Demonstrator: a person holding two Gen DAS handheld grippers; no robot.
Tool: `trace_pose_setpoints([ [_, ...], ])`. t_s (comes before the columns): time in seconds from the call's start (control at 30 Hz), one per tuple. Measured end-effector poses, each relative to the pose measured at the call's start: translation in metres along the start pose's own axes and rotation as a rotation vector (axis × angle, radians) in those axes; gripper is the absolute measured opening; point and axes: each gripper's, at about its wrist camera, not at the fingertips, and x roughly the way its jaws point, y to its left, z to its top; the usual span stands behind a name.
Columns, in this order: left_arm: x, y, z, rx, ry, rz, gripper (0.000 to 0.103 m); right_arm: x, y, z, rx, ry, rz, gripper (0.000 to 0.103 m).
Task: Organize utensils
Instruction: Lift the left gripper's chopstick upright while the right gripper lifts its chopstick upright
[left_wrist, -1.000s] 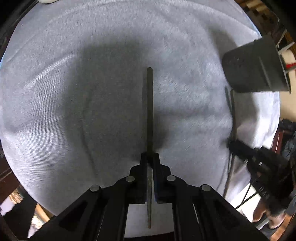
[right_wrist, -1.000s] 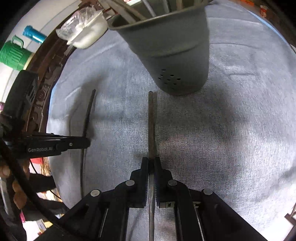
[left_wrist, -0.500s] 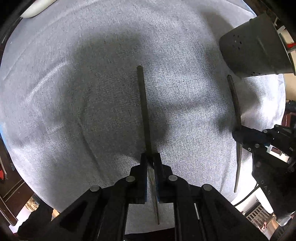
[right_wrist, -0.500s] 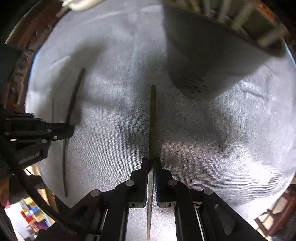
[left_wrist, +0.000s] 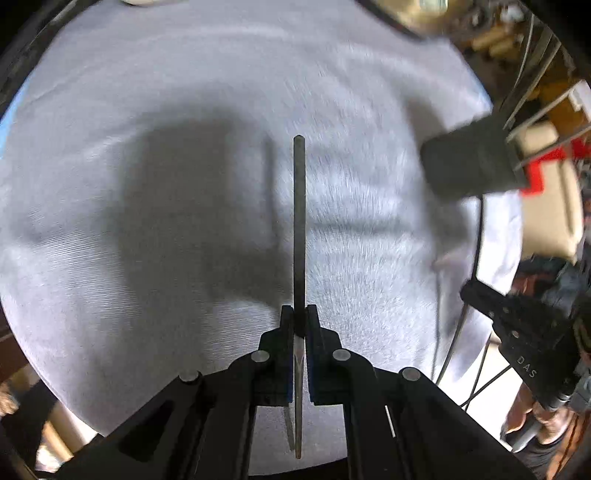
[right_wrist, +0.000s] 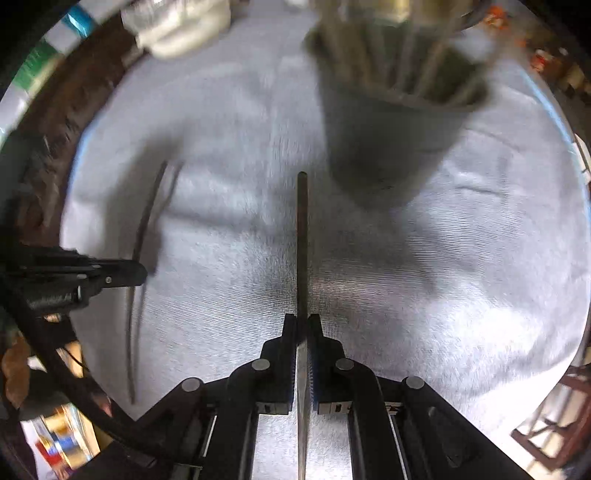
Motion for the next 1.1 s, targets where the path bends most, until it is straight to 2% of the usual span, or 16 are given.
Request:
trace_pose_setpoints([
  [0.1,-0.027,0.011,-0.01,-0.047,-0.133,-0.022,0.006,-0.032,-0.013,-0.013,0.065,-0.156,0.031,0.006],
  [0.17,-0.048,0.016,-0.021,-0.083,-0.262,-0.033,0.006,-0.054,-0.023,-0.015,0.113,-0.271,0.043,0.006],
  [0.2,-0.054,0.017,-0.019,-0.091,-0.3,-0.026,0.006,-0.063,-0.028,-0.016,0.133,-0.323,0.044,0.006],
  [0.27,-0.069,0.009,-0.034,-0.121,-0.439,0.002,0.006,-0.08,-0.035,-0.024,0.166,-0.431,0.023,0.006],
  [0.33,-0.076,0.011,-0.036,-0.122,-0.523,0.015,0.006,-0.091,-0.038,-0.029,0.195,-0.555,-0.011,0.006],
  [0.4,-0.085,0.014,-0.031,-0.121,-0.616,0.044,0.006,-0.104,-0.037,-0.03,0.214,-0.64,-0.035,0.006],
  [0.47,-0.088,0.005,-0.041,-0.102,-0.712,0.095,0.006,-0.105,-0.031,-0.031,0.211,-0.733,-0.083,0.006],
  [0.57,-0.084,0.006,-0.049,-0.086,-0.775,0.123,0.006,-0.104,-0.027,-0.033,0.199,-0.799,-0.128,0.006],
  [0.7,-0.074,0.006,-0.062,-0.07,-0.816,0.149,0.006,-0.096,-0.015,-0.036,0.166,-0.816,-0.166,0.006],
  [0.83,-0.077,0.006,-0.071,-0.057,-0.843,0.163,0.006,-0.096,-0.008,-0.039,0.145,-0.823,-0.17,0.006],
  [1.1,-0.093,0.008,-0.099,-0.051,-0.873,0.168,0.008,-0.099,-0.012,-0.069,0.15,-0.836,-0.16,0.007],
])
